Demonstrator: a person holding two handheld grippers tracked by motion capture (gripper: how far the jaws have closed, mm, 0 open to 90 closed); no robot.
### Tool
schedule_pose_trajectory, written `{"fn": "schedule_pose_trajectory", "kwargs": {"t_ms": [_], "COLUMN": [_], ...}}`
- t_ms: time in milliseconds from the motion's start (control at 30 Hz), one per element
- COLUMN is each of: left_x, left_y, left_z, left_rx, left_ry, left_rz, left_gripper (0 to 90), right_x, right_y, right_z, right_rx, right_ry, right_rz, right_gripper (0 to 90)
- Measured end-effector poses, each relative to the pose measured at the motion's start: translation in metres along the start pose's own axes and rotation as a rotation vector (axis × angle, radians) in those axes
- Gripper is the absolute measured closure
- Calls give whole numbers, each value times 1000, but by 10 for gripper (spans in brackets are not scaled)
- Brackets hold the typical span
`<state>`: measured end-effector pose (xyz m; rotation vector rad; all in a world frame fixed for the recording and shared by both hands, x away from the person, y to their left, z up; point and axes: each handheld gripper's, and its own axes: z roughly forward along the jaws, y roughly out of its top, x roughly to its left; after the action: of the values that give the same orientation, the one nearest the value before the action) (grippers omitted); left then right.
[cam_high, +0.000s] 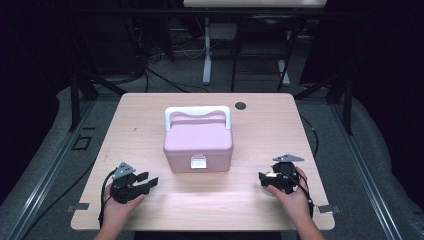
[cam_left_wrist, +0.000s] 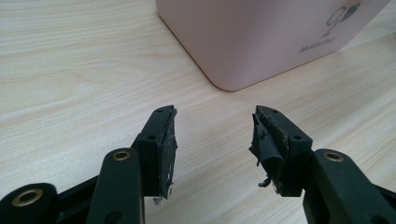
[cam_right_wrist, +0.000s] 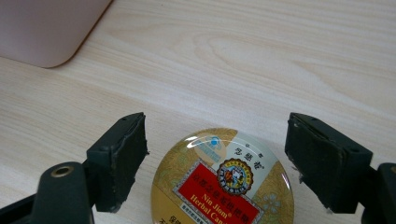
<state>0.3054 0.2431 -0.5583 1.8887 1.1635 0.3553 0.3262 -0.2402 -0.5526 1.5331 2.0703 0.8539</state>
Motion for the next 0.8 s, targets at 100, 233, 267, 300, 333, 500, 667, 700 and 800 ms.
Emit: {"fn": "schedule_pose_trajectory", "kwargs": {"t_ms": [100, 233, 267, 300, 333, 500, 667, 700, 800], "left_x": [1, 3, 3, 3, 2, -5, -4, -3, 0], "left_y": [0, 3, 3, 4, 6, 17, 30, 32, 37], "left_z": [1, 1, 1, 1, 1, 1, 3, 4, 8], "left_rx": [-5, -4, -9, -15, -13, -15, -14, -21, -32], "left_ry": [3, -5, -10, -27, -44, -32, -20, -16, -7], "left_rz": [-6, -16, -18, -36, -50, -19, -13, -15, -19], "left_gripper": [493, 492, 492, 493, 493, 509, 510, 512, 543], "right_x": [2, 5, 7, 7, 8, 9, 17, 19, 23], "right_y": [2, 9, 10, 11, 13, 16, 23, 24, 28], "right_z": [-4, -13, -14, -15, -16, -14, -18, -18, -17], "right_rx": [-21, -80, -85, -82, -64, -48, -69, -67, -64], "right_ry": [1, 4, 9, 22, 41, 93, 99, 99, 72], "right_rz": [-26, -64, -57, -58, -45, -26, -70, -78, -107], "right_gripper": [206, 242, 258, 276, 292, 267, 146, 156, 267]}}
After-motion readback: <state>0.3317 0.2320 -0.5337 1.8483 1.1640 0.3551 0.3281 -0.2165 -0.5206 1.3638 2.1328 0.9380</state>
